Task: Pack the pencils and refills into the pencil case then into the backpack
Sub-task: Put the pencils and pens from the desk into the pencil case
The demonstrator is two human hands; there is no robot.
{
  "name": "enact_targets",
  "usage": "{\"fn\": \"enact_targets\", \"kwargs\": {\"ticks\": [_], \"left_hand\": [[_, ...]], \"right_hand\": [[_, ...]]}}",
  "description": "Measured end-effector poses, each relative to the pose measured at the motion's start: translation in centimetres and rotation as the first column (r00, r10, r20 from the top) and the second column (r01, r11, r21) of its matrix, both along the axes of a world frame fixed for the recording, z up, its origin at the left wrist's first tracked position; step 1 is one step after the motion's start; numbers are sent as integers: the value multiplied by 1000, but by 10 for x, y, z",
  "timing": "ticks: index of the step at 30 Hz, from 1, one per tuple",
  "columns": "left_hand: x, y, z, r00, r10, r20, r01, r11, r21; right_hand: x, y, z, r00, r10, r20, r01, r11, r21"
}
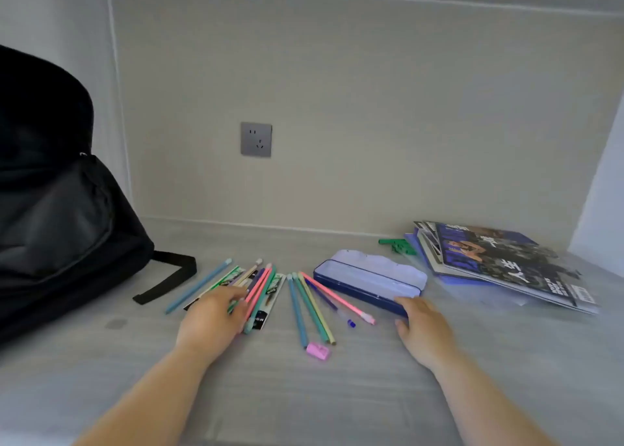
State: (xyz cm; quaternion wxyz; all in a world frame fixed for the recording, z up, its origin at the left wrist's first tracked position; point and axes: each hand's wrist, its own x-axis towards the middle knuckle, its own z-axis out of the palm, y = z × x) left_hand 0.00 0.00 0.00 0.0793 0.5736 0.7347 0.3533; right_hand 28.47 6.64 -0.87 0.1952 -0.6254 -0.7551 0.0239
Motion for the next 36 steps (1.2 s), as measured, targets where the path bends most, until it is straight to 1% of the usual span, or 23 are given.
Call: {"fn": "enact_targets", "kwargs": {"ticks": [2,3,6,8,15,21,23,26,28,31,33,36], "left_hand": [[0,4,-1,999,-20,-32,20,1000,-1],[0,6,-3,995,-61,-76,60,998,-14],[4,8,-11,955,-194,-223,176,980,-95],[1,13,-13,941,-205,-271,180,977,-114],[8,8,-22,913,-214,-347,169,973,-155],[9,0,-25,899,-266,-348,223,962,-160],[9,0,-25,899,-277,-340,240,960,-146],[9,1,-23,876,-333,-349,306,943,-130],[12,5,-17,840,-410,-356,387,912,-138],[22,29,-1,737,-524,-427,499,848,-179],[30,50,11,664,-570,-484,517,817,-254],[41,73,22,580,-620,-529,468,784,-407]], "right_hand": [[1,1,1,997,-6,-74,7,1000,11],[1,1,1,996,1,-86,0,1000,9],[3,2,-4,995,43,-91,-43,999,-3],[4,6,-5,994,68,-91,-66,998,17],[5,11,-12,993,88,-79,-88,996,9],[5,6,-13,990,65,-125,-54,995,85],[5,5,-13,994,31,-101,-20,994,106],[8,4,-9,999,23,-40,-17,990,143],[12,6,-6,998,40,42,-47,986,160],[16,15,0,990,93,110,-111,979,171],[17,22,0,988,109,112,-125,981,147],[21,27,-2,985,154,75,-162,979,126]]}}
